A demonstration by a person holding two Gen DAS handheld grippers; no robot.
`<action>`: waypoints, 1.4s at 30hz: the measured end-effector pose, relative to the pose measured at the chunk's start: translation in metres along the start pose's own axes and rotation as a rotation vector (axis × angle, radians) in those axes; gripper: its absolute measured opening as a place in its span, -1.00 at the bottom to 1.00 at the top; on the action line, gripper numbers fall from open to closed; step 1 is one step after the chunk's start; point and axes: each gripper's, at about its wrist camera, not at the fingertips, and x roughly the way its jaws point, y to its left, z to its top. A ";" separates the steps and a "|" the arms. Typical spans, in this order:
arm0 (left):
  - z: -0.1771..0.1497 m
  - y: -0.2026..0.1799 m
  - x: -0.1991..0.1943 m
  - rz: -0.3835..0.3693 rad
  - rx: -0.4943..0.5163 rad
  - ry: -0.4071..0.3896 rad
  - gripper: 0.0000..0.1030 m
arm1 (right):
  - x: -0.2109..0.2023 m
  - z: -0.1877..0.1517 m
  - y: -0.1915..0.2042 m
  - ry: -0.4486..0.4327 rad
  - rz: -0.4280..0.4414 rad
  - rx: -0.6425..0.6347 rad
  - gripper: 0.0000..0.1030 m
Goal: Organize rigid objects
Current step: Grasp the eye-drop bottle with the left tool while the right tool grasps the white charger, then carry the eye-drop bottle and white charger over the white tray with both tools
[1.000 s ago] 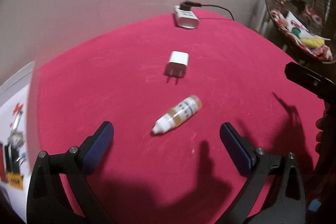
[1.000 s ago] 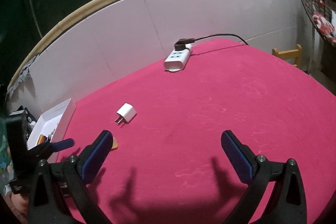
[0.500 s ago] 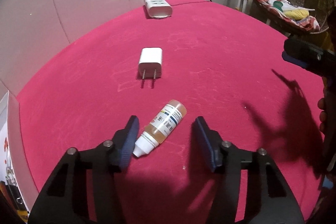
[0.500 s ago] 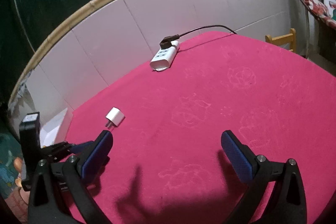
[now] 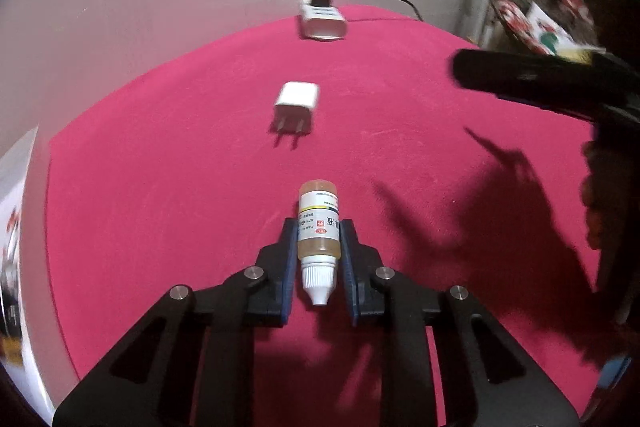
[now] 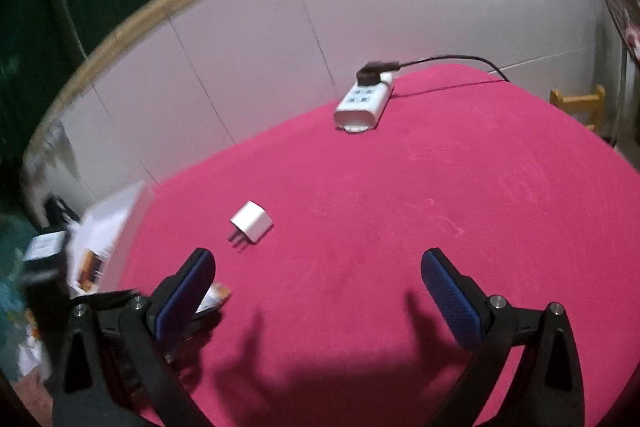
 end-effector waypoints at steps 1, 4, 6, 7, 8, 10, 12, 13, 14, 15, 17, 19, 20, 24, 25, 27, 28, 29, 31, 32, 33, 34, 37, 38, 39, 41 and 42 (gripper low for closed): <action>-0.003 0.002 -0.005 0.006 -0.024 -0.005 -0.62 | 0.008 0.003 0.008 0.018 -0.010 -0.019 1.00; -0.012 0.006 -0.023 0.025 -0.084 -0.028 -0.62 | 0.024 0.004 0.028 0.041 -0.018 -0.049 0.99; -0.018 0.010 -0.037 0.035 -0.113 -0.044 -0.62 | 0.039 0.004 0.044 0.061 -0.038 -0.080 0.99; -0.020 0.012 -0.041 0.039 -0.120 -0.050 -0.62 | 0.044 0.003 0.050 0.066 -0.037 -0.089 0.99; -0.024 0.015 -0.049 0.045 -0.136 -0.058 -0.62 | 0.051 0.002 0.058 0.068 -0.038 -0.103 0.99; -0.029 0.021 -0.057 0.047 -0.162 -0.067 -0.62 | 0.061 0.001 0.067 0.071 -0.057 -0.120 0.89; -0.034 0.029 -0.066 0.053 -0.188 -0.080 -0.62 | 0.068 0.001 0.070 0.069 -0.065 -0.122 0.72; -0.036 0.032 -0.068 0.057 -0.197 -0.084 -0.62 | 0.072 0.002 0.072 0.070 -0.070 -0.126 0.56; -0.038 0.037 -0.070 0.059 -0.209 -0.085 -0.62 | 0.076 0.003 0.073 0.076 -0.078 -0.132 0.48; -0.039 0.040 -0.071 0.060 -0.220 -0.085 -0.62 | 0.081 0.004 0.075 0.086 -0.080 -0.137 0.36; -0.042 0.047 -0.071 0.063 -0.242 -0.086 -0.62 | 0.087 0.004 0.078 0.102 -0.086 -0.151 0.25; -0.045 0.048 -0.074 0.058 -0.252 -0.088 -0.62 | 0.092 0.003 0.080 0.115 -0.093 -0.169 0.19; -0.045 0.048 -0.074 0.057 -0.251 -0.089 -0.62 | 0.094 0.002 0.082 0.121 -0.089 -0.177 0.14; -0.045 0.045 -0.075 0.056 -0.242 -0.092 -0.62 | 0.098 -0.003 0.082 0.132 -0.086 -0.197 -0.16; -0.043 0.045 -0.074 0.058 -0.240 -0.094 -0.62 | 0.096 -0.003 0.080 0.131 -0.072 -0.187 -0.16; -0.042 0.044 -0.074 0.060 -0.241 -0.099 -0.62 | 0.092 -0.004 0.075 0.126 -0.051 -0.177 -0.22; -0.042 0.044 -0.075 0.064 -0.241 -0.104 -0.62 | 0.089 -0.005 0.073 0.123 -0.041 -0.173 -0.44; -0.042 0.044 -0.076 0.068 -0.239 -0.108 -0.62 | 0.084 -0.007 0.070 0.116 -0.029 -0.164 -0.44; -0.044 0.042 -0.079 0.083 -0.236 -0.121 -0.62 | 0.073 -0.011 0.065 0.098 0.003 -0.137 -0.44; -0.045 0.042 -0.080 0.090 -0.234 -0.126 -0.62 | 0.066 -0.014 0.063 0.082 0.019 -0.129 -0.44; -0.045 0.041 -0.082 0.100 -0.230 -0.132 -0.62 | 0.059 -0.016 0.062 0.065 0.031 -0.125 -0.44; -0.045 0.041 -0.083 0.109 -0.227 -0.138 -0.62 | 0.051 -0.018 0.061 0.047 0.045 -0.120 -0.44; -0.045 0.038 -0.085 0.116 -0.229 -0.145 -0.62 | 0.026 -0.023 0.059 -0.014 0.090 -0.112 -0.44; -0.045 0.036 -0.086 0.117 -0.232 -0.148 -0.62 | 0.018 -0.024 0.058 -0.024 0.108 -0.104 -0.44; -0.045 0.035 -0.086 0.118 -0.233 -0.152 -0.62 | 0.012 -0.024 0.058 -0.034 0.124 -0.096 -0.44; -0.047 0.031 -0.091 0.124 -0.235 -0.166 -0.62 | -0.001 -0.024 0.065 -0.054 0.157 -0.097 -0.44; -0.048 0.031 -0.093 0.128 -0.238 -0.173 -0.62 | -0.006 -0.025 0.066 -0.064 0.170 -0.097 -0.44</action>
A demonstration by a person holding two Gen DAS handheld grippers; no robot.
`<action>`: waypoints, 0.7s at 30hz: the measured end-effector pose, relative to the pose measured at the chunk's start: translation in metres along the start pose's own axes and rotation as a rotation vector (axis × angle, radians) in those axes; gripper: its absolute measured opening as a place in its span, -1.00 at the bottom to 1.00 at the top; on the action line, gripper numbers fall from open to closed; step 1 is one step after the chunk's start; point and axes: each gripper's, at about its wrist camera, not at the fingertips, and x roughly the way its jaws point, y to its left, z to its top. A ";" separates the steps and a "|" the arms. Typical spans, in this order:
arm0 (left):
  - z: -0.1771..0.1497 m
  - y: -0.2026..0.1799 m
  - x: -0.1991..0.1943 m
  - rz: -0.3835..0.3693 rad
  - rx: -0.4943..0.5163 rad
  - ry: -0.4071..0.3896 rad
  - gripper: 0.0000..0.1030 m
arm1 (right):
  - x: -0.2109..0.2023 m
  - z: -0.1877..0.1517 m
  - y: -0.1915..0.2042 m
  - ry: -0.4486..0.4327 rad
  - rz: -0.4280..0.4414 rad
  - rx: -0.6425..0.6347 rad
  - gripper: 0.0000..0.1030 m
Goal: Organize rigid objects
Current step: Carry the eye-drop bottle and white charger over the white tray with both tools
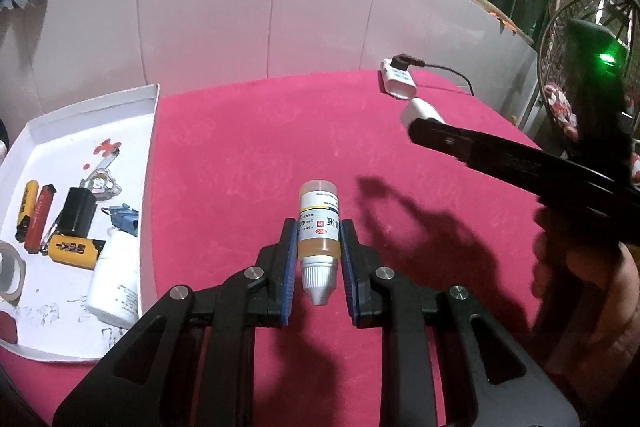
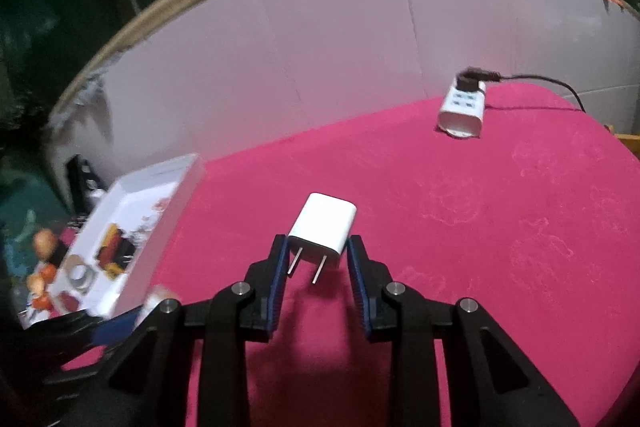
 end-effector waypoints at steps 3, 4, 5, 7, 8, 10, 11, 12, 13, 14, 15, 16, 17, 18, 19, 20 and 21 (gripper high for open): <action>0.006 0.001 -0.010 0.020 -0.003 -0.029 -0.62 | -0.011 0.001 0.015 -0.032 0.028 -0.019 -0.44; 0.008 0.002 -0.015 0.031 -0.004 -0.045 -0.62 | -0.016 0.001 0.020 -0.045 0.035 -0.030 -0.44; 0.010 0.003 -0.020 0.042 -0.006 -0.060 -0.62 | -0.021 0.001 0.023 -0.058 0.039 -0.038 -0.44; 0.014 0.005 -0.030 0.063 -0.007 -0.087 -0.62 | -0.030 0.001 0.031 -0.081 0.045 -0.057 -0.44; 0.015 0.006 -0.033 0.071 -0.008 -0.098 -0.62 | -0.034 0.002 0.035 -0.100 0.045 -0.073 -0.44; 0.017 0.008 -0.038 0.088 -0.009 -0.117 -0.62 | -0.041 0.003 0.042 -0.118 0.049 -0.100 -0.44; 0.018 0.010 -0.043 0.097 -0.011 -0.128 -0.62 | -0.045 0.003 0.046 -0.130 0.051 -0.114 -0.44; 0.019 0.011 -0.043 0.101 -0.014 -0.133 -0.62 | -0.049 0.003 0.050 -0.142 0.054 -0.127 -0.44; 0.020 0.012 -0.047 0.107 -0.019 -0.140 -0.62 | -0.051 0.003 0.052 -0.150 0.056 -0.136 -0.44; 0.020 0.013 -0.049 0.111 -0.021 -0.145 -0.62 | -0.054 0.003 0.055 -0.160 0.060 -0.144 -0.44; 0.020 0.014 -0.051 0.115 -0.023 -0.149 -0.62 | -0.056 0.004 0.056 -0.164 0.064 -0.148 -0.44; 0.021 0.014 -0.053 0.121 -0.025 -0.154 -0.62 | -0.059 0.003 0.058 -0.170 0.067 -0.152 -0.44; 0.021 0.015 -0.057 0.128 -0.027 -0.161 -0.62 | -0.061 0.004 0.060 -0.177 0.071 -0.157 -0.44; 0.021 0.015 -0.060 0.133 -0.028 -0.165 -0.62 | -0.063 0.004 0.061 -0.182 0.073 -0.161 -0.44; 0.021 0.017 -0.064 0.137 -0.030 -0.171 -0.62 | -0.064 0.005 0.062 -0.187 0.075 -0.163 -0.44; 0.021 0.018 -0.067 0.142 -0.033 -0.177 -0.62 | -0.067 0.006 0.064 -0.194 0.078 -0.166 -0.44; 0.021 0.019 -0.070 0.145 -0.036 -0.183 -0.62 | -0.069 0.007 0.066 -0.198 0.081 -0.169 -0.44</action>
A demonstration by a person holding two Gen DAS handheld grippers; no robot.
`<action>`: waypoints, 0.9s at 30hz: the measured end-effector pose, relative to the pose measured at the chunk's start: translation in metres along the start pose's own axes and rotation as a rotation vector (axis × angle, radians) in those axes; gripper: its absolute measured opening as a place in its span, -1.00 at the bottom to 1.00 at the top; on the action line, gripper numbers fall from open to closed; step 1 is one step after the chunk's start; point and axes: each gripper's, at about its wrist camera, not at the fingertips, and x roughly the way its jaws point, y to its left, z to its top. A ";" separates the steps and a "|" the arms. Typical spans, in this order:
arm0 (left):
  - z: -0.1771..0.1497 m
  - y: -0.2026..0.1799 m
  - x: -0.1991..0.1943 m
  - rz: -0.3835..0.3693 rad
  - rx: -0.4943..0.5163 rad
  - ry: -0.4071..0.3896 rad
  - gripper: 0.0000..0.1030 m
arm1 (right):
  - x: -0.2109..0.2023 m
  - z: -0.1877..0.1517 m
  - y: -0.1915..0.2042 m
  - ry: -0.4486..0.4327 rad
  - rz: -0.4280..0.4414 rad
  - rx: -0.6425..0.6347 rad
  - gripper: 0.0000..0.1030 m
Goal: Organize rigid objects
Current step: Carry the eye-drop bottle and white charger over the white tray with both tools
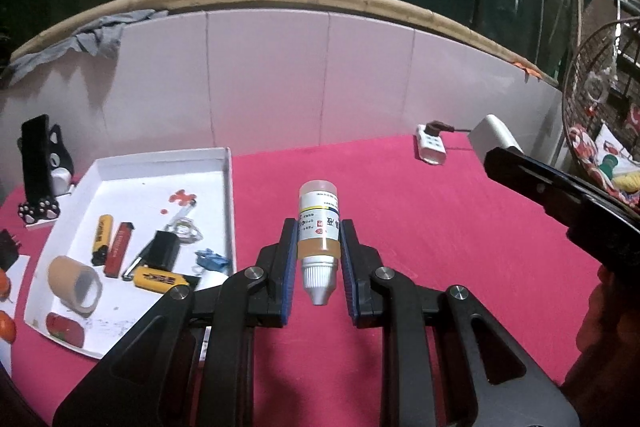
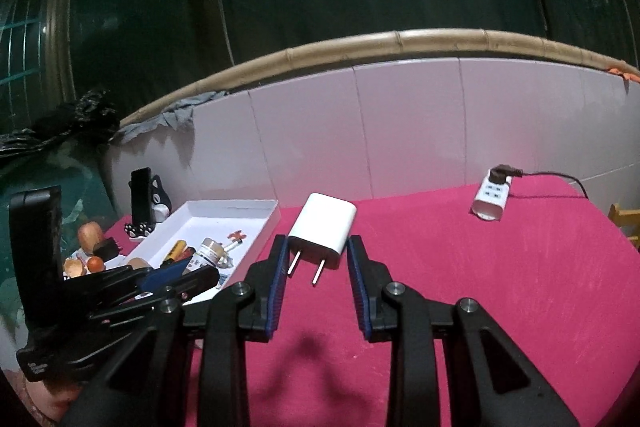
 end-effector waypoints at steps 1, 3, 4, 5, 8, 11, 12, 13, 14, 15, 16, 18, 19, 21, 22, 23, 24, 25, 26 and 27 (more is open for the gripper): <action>0.000 0.001 -0.003 0.004 -0.003 -0.006 -0.62 | -0.002 0.002 0.002 -0.007 0.002 -0.004 -0.44; 0.001 0.004 -0.009 0.012 -0.007 -0.018 -0.62 | -0.005 0.004 0.005 -0.016 0.007 -0.012 -0.44; 0.002 0.005 -0.012 0.016 -0.008 -0.024 -0.62 | -0.007 0.005 0.007 -0.021 0.009 -0.016 -0.44; 0.002 0.007 -0.015 0.021 -0.011 -0.029 -0.62 | -0.009 0.006 0.010 -0.026 0.012 -0.020 -0.44; 0.003 0.012 -0.023 0.034 -0.019 -0.043 -0.62 | -0.011 0.011 0.017 -0.039 0.024 -0.035 -0.44; 0.004 0.019 -0.030 0.048 -0.029 -0.055 -0.62 | -0.013 0.015 0.026 -0.049 0.036 -0.053 -0.44; 0.004 0.021 -0.032 0.051 -0.032 -0.058 -0.62 | -0.013 0.015 0.028 -0.051 0.040 -0.056 -0.44; 0.004 0.023 -0.035 0.056 -0.036 -0.061 -0.62 | -0.013 0.016 0.031 -0.054 0.044 -0.060 -0.44; 0.004 0.027 -0.037 0.060 -0.041 -0.065 -0.62 | -0.013 0.018 0.034 -0.056 0.050 -0.066 -0.44; 0.004 0.029 -0.039 0.064 -0.045 -0.068 -0.62 | -0.013 0.018 0.036 -0.057 0.054 -0.071 -0.44; 0.004 0.033 -0.041 0.070 -0.050 -0.073 -0.62 | -0.014 0.019 0.038 -0.058 0.058 -0.074 -0.44; 0.004 0.038 -0.045 0.082 -0.057 -0.081 -0.62 | -0.013 0.020 0.044 -0.057 0.068 -0.083 -0.44; 0.004 0.041 -0.047 0.087 -0.062 -0.084 -0.62 | -0.012 0.021 0.047 -0.055 0.073 -0.088 -0.44; 0.004 0.047 -0.050 0.094 -0.072 -0.089 -0.62 | -0.009 0.022 0.052 -0.051 0.081 -0.096 -0.44; 0.004 0.050 -0.052 0.098 -0.078 -0.093 -0.62 | -0.008 0.022 0.054 -0.049 0.085 -0.100 -0.44; 0.004 0.054 -0.054 0.103 -0.084 -0.096 -0.62 | -0.008 0.023 0.056 -0.049 0.089 -0.104 -0.44; 0.003 0.057 -0.055 0.107 -0.091 -0.100 -0.62 | -0.008 0.023 0.059 -0.050 0.092 -0.109 -0.44; 0.002 0.061 -0.057 0.111 -0.097 -0.102 -0.62 | -0.008 0.024 0.062 -0.050 0.095 -0.114 -0.44; 0.002 0.063 -0.058 0.115 -0.100 -0.107 -0.62 | -0.007 0.024 0.066 -0.049 0.099 -0.121 -0.44; 0.001 0.067 -0.059 0.118 -0.108 -0.109 -0.62 | -0.007 0.024 0.068 -0.049 0.102 -0.124 -0.44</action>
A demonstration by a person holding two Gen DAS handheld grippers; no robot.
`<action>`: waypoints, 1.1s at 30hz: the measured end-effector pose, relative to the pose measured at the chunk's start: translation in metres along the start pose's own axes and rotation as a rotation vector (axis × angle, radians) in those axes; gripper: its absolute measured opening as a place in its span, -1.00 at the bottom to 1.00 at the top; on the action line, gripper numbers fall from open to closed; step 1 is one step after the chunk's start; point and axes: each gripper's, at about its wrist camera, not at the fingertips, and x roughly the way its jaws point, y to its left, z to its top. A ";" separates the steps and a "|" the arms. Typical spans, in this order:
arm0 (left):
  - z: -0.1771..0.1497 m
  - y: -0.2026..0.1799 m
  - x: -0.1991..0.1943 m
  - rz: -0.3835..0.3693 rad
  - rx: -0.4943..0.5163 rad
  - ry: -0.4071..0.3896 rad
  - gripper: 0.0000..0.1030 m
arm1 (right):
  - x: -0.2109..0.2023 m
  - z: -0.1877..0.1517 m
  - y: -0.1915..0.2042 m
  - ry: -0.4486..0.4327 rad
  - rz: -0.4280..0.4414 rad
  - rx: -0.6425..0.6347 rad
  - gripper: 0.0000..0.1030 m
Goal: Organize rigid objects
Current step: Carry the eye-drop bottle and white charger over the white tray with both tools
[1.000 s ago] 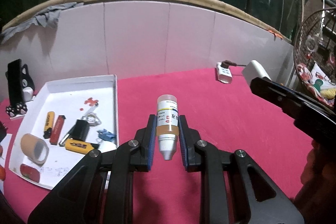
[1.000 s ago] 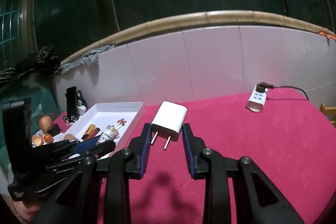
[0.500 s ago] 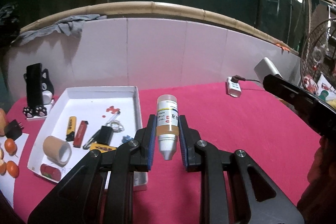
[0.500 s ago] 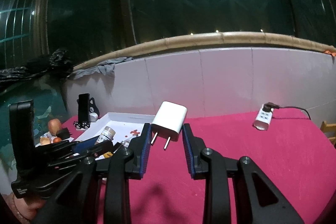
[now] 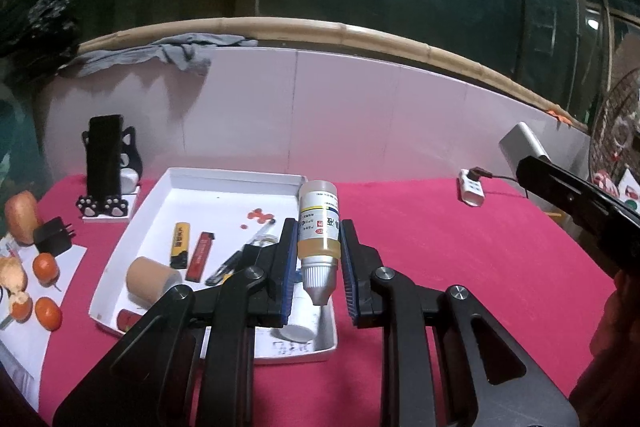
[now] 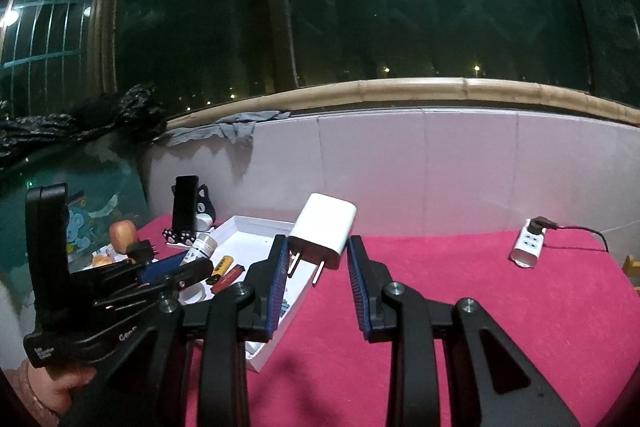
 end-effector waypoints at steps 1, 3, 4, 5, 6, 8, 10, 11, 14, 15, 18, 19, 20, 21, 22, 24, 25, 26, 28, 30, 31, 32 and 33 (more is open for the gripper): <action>0.000 0.002 -0.001 0.002 -0.004 -0.001 -0.62 | 0.001 0.000 0.002 0.001 0.003 -0.003 -0.44; -0.001 0.009 -0.003 0.008 -0.017 -0.004 -0.62 | 0.002 0.001 0.007 0.003 0.010 -0.010 -0.44; -0.001 0.011 -0.004 0.010 -0.020 -0.005 -0.62 | 0.003 0.001 0.009 0.006 0.013 -0.010 -0.44; -0.002 0.013 -0.005 0.013 -0.024 -0.006 -0.62 | 0.004 0.001 0.011 0.009 0.018 -0.011 -0.44; -0.002 0.016 -0.006 0.015 -0.029 -0.007 -0.62 | 0.005 0.001 0.013 0.013 0.022 -0.014 -0.44; -0.003 0.020 -0.007 0.019 -0.034 -0.007 -0.62 | 0.008 0.000 0.017 0.018 0.028 -0.020 -0.44; -0.005 0.024 -0.009 0.024 -0.040 -0.004 -0.62 | 0.009 -0.001 0.021 0.023 0.033 -0.023 -0.44; -0.005 0.026 -0.009 0.027 -0.043 -0.004 -0.62 | 0.011 -0.001 0.023 0.027 0.039 -0.025 -0.44; -0.007 0.034 -0.011 0.037 -0.055 -0.002 -0.62 | 0.015 -0.001 0.030 0.035 0.047 -0.032 -0.44; -0.007 0.037 -0.011 0.040 -0.058 -0.002 -0.62 | 0.017 -0.001 0.033 0.039 0.052 -0.034 -0.44; -0.006 0.044 -0.012 0.051 -0.064 -0.002 -0.62 | 0.025 0.000 0.039 0.049 0.062 -0.041 -0.44; -0.006 0.047 -0.012 0.056 -0.065 -0.003 -0.62 | 0.027 0.000 0.041 0.052 0.065 -0.043 -0.44; -0.005 0.051 -0.012 0.063 -0.066 -0.003 -0.62 | 0.031 0.001 0.044 0.057 0.070 -0.045 -0.44; -0.004 0.053 -0.011 0.067 -0.067 -0.004 -0.62 | 0.035 0.002 0.046 0.060 0.074 -0.045 -0.44; -0.003 0.057 -0.011 0.075 -0.068 -0.005 -0.62 | 0.038 0.004 0.048 0.062 0.078 -0.046 -0.44; 0.001 0.065 -0.010 0.092 -0.072 -0.010 -0.62 | 0.045 0.006 0.052 0.065 0.085 -0.047 -0.44; 0.002 0.069 -0.010 0.099 -0.073 -0.011 -0.62 | 0.048 0.008 0.054 0.067 0.089 -0.047 -0.44; 0.005 0.074 -0.009 0.111 -0.076 -0.013 -0.62 | 0.049 0.009 0.055 0.067 0.091 -0.046 -0.44; 0.008 0.081 -0.008 0.126 -0.080 -0.016 -0.62 | 0.054 0.012 0.059 0.067 0.097 -0.051 -0.44; 0.012 0.089 -0.007 0.141 -0.081 -0.019 -0.62 | 0.057 0.013 0.062 0.067 0.100 -0.057 -0.44; 0.014 0.093 -0.007 0.148 -0.082 -0.021 -0.62 | 0.059 0.014 0.064 0.067 0.102 -0.057 -0.44; 0.016 0.097 -0.006 0.155 -0.086 -0.024 -0.62 | 0.062 0.016 0.065 0.070 0.106 -0.056 -0.44; 0.019 0.101 -0.005 0.161 -0.089 -0.025 -0.62 | 0.064 0.017 0.066 0.071 0.109 -0.054 -0.44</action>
